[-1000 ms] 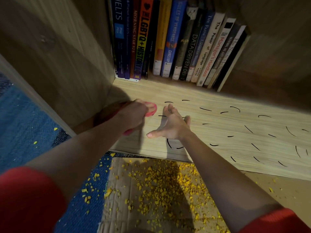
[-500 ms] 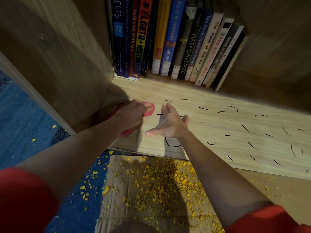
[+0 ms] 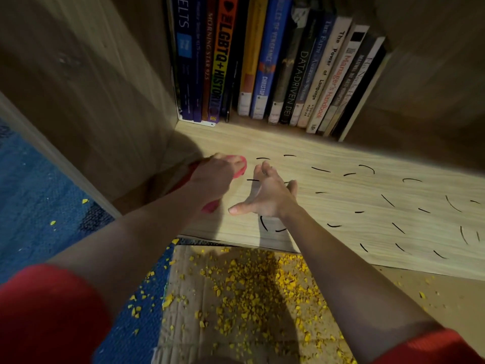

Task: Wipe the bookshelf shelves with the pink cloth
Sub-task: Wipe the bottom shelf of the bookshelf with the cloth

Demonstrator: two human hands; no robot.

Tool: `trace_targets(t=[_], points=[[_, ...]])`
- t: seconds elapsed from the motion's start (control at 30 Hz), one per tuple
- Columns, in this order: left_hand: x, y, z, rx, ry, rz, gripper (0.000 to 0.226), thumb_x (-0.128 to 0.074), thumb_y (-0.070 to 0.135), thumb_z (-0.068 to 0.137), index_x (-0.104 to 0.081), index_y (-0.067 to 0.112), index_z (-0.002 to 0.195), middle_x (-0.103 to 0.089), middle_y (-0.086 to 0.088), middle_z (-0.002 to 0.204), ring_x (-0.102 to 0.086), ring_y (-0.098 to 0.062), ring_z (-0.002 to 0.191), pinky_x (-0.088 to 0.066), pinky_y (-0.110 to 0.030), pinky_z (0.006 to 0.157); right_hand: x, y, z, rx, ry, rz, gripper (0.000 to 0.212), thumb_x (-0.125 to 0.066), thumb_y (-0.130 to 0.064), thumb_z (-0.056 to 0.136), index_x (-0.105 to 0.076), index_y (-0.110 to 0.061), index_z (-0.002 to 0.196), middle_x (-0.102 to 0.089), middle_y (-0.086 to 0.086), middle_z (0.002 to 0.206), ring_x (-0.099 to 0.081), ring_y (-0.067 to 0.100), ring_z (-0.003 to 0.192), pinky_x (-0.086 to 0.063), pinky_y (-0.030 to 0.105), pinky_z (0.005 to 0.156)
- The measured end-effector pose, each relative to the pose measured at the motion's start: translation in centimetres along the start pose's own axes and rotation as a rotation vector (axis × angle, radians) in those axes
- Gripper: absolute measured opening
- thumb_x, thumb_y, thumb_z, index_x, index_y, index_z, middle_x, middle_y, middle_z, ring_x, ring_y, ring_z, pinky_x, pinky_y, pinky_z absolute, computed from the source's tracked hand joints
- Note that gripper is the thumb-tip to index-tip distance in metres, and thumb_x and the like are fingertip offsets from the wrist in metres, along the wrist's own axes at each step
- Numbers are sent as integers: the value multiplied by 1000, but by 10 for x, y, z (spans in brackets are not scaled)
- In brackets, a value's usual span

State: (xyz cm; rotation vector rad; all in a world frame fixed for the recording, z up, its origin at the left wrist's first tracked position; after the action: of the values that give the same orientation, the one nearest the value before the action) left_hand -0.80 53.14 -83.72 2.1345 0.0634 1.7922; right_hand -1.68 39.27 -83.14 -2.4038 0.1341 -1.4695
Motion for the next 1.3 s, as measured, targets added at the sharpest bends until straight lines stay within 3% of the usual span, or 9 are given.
trace_targets(t=[0.1,0.23,0.33,0.53,0.73,0.93,1.1,1.2,1.3], points=[[5,9,18,96,-16,-39,70,-50,-11,82,-37,26,139,-36,2,143,-42,-23,123,-41,-31,100,1,0,-2,-1,1,4,125,-76,-63,59,-4,-20,151,9,-6,159,7,11,145,10,53,114],[-5,-7,-8,-40,-37,51,65,-46,-7,83,-36,16,143,-43,-5,142,-47,-22,121,-44,-32,98,1,1,-2,8,-1,0,124,-75,-64,59,-3,-20,151,9,-6,158,8,11,145,10,54,113],[-10,-22,-25,-159,-13,120,68,-46,-6,85,-32,19,146,-35,2,149,-37,-19,129,-33,-34,108,0,1,-1,7,-7,4,126,-75,-65,59,-2,-20,151,10,-6,158,10,11,145,12,53,112],[11,7,17,86,-1,67,66,-45,-7,86,-31,22,144,-31,3,148,-39,-22,126,-36,-33,106,0,0,-1,0,1,-6,126,-75,-65,58,-4,-19,152,9,-5,159,8,11,145,11,53,113],[-7,-21,-29,-268,38,203,61,-44,4,89,-31,18,146,-29,4,152,-27,-16,137,-19,-31,114,2,-1,-1,9,-10,-12,125,-75,-65,58,-6,-19,151,9,-5,159,6,12,145,8,55,114],[12,0,7,133,6,-34,72,-41,-14,84,-29,21,146,-29,5,149,-36,-23,128,-41,-31,103,2,-2,-3,0,-2,-2,125,-76,-64,58,-6,-18,151,9,-4,159,5,13,146,9,55,114],[-1,-17,-29,-151,63,34,61,-44,-4,86,-37,18,143,-33,4,150,-35,-16,132,-28,-31,111,2,0,-2,7,-14,4,125,-75,-64,58,-4,-20,151,11,-5,158,7,13,145,10,55,113],[7,-42,-22,94,157,24,60,-41,-5,88,-35,18,143,-25,4,152,-29,-21,133,-20,-30,107,1,1,-1,10,-18,-4,126,-75,-64,59,-3,-20,151,11,-6,158,8,12,145,10,55,113],[18,-59,14,267,243,-59,44,-42,-6,88,-51,12,127,-47,-8,138,-42,-27,124,-30,-34,101,0,2,0,13,-15,9,125,-75,-64,59,-2,-21,151,12,-7,158,11,11,145,12,54,113]])
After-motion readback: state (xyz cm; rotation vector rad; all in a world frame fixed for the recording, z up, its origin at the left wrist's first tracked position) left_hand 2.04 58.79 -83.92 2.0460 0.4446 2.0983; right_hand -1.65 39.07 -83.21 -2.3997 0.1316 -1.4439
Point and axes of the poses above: each hand's wrist, its own z-axis towards the middle knuckle, its own x-axis out of the back of the hand, y = z × x, the point moved 2 cm from there along z, towards the middle knuckle
